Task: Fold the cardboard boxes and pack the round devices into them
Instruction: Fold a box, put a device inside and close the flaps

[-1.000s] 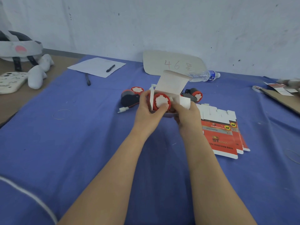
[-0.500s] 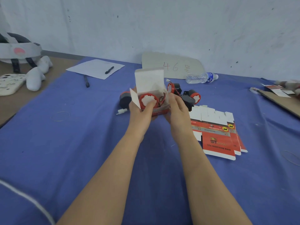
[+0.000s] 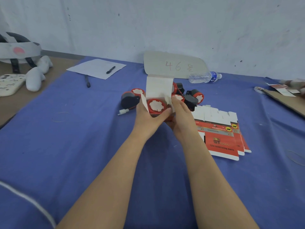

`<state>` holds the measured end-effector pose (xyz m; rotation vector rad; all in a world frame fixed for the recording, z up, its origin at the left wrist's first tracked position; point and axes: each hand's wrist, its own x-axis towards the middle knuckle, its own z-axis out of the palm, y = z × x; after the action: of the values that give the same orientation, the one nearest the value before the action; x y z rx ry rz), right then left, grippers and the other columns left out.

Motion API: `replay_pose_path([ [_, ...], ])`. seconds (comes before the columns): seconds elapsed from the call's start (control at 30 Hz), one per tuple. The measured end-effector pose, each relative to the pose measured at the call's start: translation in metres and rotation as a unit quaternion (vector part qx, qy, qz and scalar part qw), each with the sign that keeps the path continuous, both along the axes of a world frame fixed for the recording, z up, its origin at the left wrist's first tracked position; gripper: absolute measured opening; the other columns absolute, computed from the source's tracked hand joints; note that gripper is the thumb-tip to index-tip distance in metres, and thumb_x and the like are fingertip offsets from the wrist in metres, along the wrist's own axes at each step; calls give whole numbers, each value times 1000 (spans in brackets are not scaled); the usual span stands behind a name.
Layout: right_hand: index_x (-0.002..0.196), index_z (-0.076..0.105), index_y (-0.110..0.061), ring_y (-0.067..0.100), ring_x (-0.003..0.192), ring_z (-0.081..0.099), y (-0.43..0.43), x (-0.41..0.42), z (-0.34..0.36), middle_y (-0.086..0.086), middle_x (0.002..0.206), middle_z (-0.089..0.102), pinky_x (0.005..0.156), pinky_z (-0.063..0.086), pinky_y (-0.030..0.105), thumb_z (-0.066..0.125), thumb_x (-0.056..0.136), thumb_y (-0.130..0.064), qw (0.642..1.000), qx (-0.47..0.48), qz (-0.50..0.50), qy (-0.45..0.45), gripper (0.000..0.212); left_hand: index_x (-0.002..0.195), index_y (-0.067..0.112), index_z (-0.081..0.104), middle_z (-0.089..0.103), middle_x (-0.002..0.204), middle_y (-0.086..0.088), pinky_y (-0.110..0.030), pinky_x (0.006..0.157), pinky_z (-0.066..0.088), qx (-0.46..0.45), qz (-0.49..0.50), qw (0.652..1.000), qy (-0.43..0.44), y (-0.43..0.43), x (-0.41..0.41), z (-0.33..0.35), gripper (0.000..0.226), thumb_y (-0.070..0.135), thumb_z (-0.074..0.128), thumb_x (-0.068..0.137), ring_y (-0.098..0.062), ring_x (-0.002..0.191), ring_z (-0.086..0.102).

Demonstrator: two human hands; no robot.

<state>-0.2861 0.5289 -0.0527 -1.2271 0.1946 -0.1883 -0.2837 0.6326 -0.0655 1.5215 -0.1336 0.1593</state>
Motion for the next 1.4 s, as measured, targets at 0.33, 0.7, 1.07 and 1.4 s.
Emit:
replay_pose_path([
  [0.33, 122, 55, -13, 12, 94, 64, 7, 0, -6, 1, 107, 66, 81, 55, 29, 59, 92, -32, 982, -182, -41, 4, 36, 128, 24, 43, 46, 135, -6, -36, 95, 52, 52, 86, 995, -23, -4, 7, -8, 68, 23, 79, 70, -15, 114, 56],
  [0.7, 110, 54, -24, 19, 101, 62, -1, 6, -11, 1, 108, 65, 86, 56, 38, 61, 92, -24, 988, -145, -58, 12, 19, 145, 28, 28, 28, 144, 3, 5, 64, 31, 137, 78, 986, -64, -7, 7, -14, 90, 29, 78, 71, 11, 93, 36],
  [1.07, 125, 57, -13, 28, 103, 66, -10, 8, -10, 12, 113, 68, 87, 55, 39, 66, 87, -13, 995, 30, -83, 43, 39, 128, 24, 51, 57, 129, -4, -45, 103, 46, -55, -72, 996, -15, -14, -10, 14, 41, 39, 47, 90, -21, 121, 54],
  [1.4, 121, 59, -14, 28, 97, 67, -11, 6, -5, 12, 110, 69, 85, 56, 40, 65, 86, -9, 994, 70, -81, 21, 35, 124, 45, 44, 50, 133, 15, -37, 101, 48, -8, -104, 994, -40, -12, -11, 11, 26, 31, 44, 102, -10, 125, 51],
])
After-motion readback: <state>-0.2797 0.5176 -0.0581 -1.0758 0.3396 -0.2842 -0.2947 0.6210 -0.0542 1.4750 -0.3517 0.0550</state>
